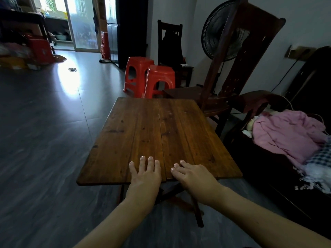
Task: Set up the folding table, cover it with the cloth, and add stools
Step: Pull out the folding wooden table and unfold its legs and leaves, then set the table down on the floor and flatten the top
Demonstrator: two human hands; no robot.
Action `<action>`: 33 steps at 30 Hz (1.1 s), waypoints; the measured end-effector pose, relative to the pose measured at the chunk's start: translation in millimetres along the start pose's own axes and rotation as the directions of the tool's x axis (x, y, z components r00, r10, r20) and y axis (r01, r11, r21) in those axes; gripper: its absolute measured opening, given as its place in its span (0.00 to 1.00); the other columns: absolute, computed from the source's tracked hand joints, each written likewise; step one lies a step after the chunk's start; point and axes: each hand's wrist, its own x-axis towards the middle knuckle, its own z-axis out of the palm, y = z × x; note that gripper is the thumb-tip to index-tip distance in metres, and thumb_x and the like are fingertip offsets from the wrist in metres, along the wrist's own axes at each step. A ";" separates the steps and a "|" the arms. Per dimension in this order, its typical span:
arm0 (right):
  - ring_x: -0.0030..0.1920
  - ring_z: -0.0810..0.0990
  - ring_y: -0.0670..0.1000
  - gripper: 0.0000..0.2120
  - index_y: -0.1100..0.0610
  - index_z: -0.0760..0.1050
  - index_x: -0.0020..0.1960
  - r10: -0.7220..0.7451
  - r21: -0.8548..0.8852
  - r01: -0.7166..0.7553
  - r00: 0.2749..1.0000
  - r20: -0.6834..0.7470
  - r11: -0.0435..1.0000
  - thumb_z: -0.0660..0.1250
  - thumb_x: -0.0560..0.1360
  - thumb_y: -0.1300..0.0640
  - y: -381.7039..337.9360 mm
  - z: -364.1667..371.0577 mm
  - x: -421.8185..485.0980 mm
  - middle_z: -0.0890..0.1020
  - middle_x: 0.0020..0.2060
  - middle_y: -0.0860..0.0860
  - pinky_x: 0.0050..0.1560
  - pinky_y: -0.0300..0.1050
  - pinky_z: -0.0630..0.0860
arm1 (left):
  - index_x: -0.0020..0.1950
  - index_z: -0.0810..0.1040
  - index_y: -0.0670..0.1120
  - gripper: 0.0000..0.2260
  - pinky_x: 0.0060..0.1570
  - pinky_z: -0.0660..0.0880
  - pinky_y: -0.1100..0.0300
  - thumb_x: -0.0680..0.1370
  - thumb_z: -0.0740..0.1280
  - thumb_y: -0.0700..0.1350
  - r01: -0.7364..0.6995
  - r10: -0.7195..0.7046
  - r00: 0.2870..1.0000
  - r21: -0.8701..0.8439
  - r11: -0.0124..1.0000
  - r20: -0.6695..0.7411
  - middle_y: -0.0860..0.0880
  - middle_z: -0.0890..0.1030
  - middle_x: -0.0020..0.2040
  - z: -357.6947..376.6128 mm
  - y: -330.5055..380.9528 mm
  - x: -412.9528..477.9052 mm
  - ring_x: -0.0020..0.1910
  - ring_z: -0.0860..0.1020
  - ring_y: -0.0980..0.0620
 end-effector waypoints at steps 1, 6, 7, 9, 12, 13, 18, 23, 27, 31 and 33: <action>0.71 0.71 0.60 0.28 0.58 0.66 0.74 -0.006 0.013 0.006 1.000 0.002 1.000 0.69 0.76 0.61 -2.1 2.0 -3.5 0.72 0.71 0.58 0.58 0.54 0.78 | 0.79 0.42 0.43 0.43 0.71 0.46 0.30 0.76 0.70 0.46 -0.008 0.008 1.000 0.013 1.000 0.011 0.38 0.46 0.80 3.6 2.8 -2.2 0.78 0.44 0.35; 0.54 0.85 0.52 0.31 0.54 0.81 0.59 -0.007 0.044 0.010 0.997 -0.074 0.999 0.84 0.58 0.54 -9.0 10.0 -6.5 0.85 0.54 0.50 0.39 0.41 0.81 | 0.79 0.42 0.43 0.44 0.71 0.44 0.31 0.76 0.70 0.50 -0.013 0.012 1.000 0.019 1.000 0.021 0.38 0.45 0.80 11.1 -2.7 -5.4 0.78 0.43 0.35; 0.53 0.85 0.52 0.31 0.53 0.82 0.58 -0.008 0.044 0.011 0.997 -0.077 0.999 0.85 0.57 0.54 -9.6 9.4 -5.1 0.85 0.54 0.50 0.38 0.41 0.81 | 0.79 0.42 0.43 0.44 0.71 0.43 0.31 0.76 0.71 0.50 -0.011 0.011 1.000 0.010 1.000 0.022 0.38 0.45 0.80 11.0 -4.6 -5.3 0.78 0.43 0.35; 0.52 0.85 0.52 0.32 0.53 0.82 0.58 -0.002 0.042 0.005 0.996 -0.086 0.999 0.85 0.56 0.53 -8.5 10.1 -5.0 0.85 0.53 0.50 0.37 0.41 0.82 | 0.78 0.42 0.43 0.45 0.70 0.43 0.30 0.76 0.71 0.51 -0.016 0.016 1.000 -0.005 1.000 0.018 0.39 0.45 0.80 11.1 -5.2 -3.7 0.78 0.42 0.35; 0.57 0.83 0.54 0.31 0.54 0.79 0.63 0.032 0.052 -0.028 0.996 -0.078 0.998 0.83 0.62 0.54 -7.2 11.0 -4.1 0.83 0.59 0.52 0.41 0.45 0.83 | 0.78 0.42 0.44 0.46 0.70 0.41 0.30 0.74 0.72 0.51 -0.018 0.018 0.999 -0.014 1.000 0.035 0.39 0.46 0.80 12.6 -5.1 -2.8 0.78 0.42 0.36; 0.63 0.79 0.55 0.30 0.55 0.75 0.68 0.028 0.069 -0.024 0.998 -0.053 0.997 0.79 0.68 0.56 -8.0 11.8 -3.1 0.80 0.64 0.53 0.48 0.48 0.83 | 0.78 0.42 0.44 0.46 0.70 0.42 0.30 0.74 0.72 0.51 -0.016 0.017 0.999 -0.012 1.000 0.031 0.39 0.46 0.80 13.1 -5.6 -2.9 0.78 0.42 0.36; 0.73 0.69 0.56 0.24 0.54 0.66 0.74 0.044 0.181 -0.032 0.997 -0.066 0.983 0.66 0.79 0.57 -6.9 12.8 -4.0 0.71 0.73 0.53 0.65 0.53 0.74 | 0.78 0.42 0.45 0.44 0.70 0.44 0.31 0.75 0.71 0.51 -0.030 0.030 1.000 0.000 1.000 -0.003 0.40 0.47 0.80 15.0 -6.0 -6.4 0.78 0.44 0.36; 0.69 0.70 0.48 0.27 0.50 0.72 0.70 0.130 0.300 -0.101 0.988 -0.078 0.949 0.68 0.75 0.41 5.4 -2.7 8.1 0.74 0.69 0.48 0.66 0.47 0.71 | 0.78 0.48 0.50 0.44 0.73 0.48 0.36 0.72 0.73 0.53 -0.077 0.075 0.997 -0.104 0.992 -0.024 0.45 0.50 0.80 -2.9 -14.6 -3.6 0.79 0.47 0.42; 0.74 0.62 0.51 0.39 0.48 0.65 0.75 0.168 0.355 -0.178 0.984 0.059 0.918 0.66 0.70 0.30 14.4 -2.1 17.8 0.66 0.75 0.49 0.72 0.53 0.64 | 0.78 0.48 0.56 0.43 0.74 0.46 0.38 0.72 0.71 0.56 -0.132 0.152 0.986 -0.235 0.963 0.070 0.49 0.48 0.80 -24.1 -30.2 5.3 0.79 0.45 0.46; 0.79 0.50 0.54 0.49 0.43 0.54 0.78 0.174 0.400 -0.249 0.961 0.215 0.882 0.61 0.64 0.21 28.5 5.3 25.8 0.54 0.79 0.50 0.76 0.58 0.51 | 0.79 0.46 0.59 0.49 0.73 0.40 0.37 0.65 0.66 0.74 -0.068 0.162 0.948 -0.321 0.944 0.275 0.53 0.44 0.80 -39.8 -38.0 18.9 0.78 0.41 0.48; 0.79 0.45 0.54 0.50 0.42 0.50 0.79 0.164 0.413 -0.257 0.955 0.249 0.874 0.56 0.64 0.19 34.4 11.2 30.9 0.50 0.80 0.51 0.77 0.58 0.46 | 0.79 0.47 0.58 0.47 0.73 0.40 0.37 0.67 0.57 0.78 -0.017 0.128 0.944 -0.342 0.939 0.304 0.53 0.44 0.80 -42.9 -36.1 26.4 0.79 0.40 0.48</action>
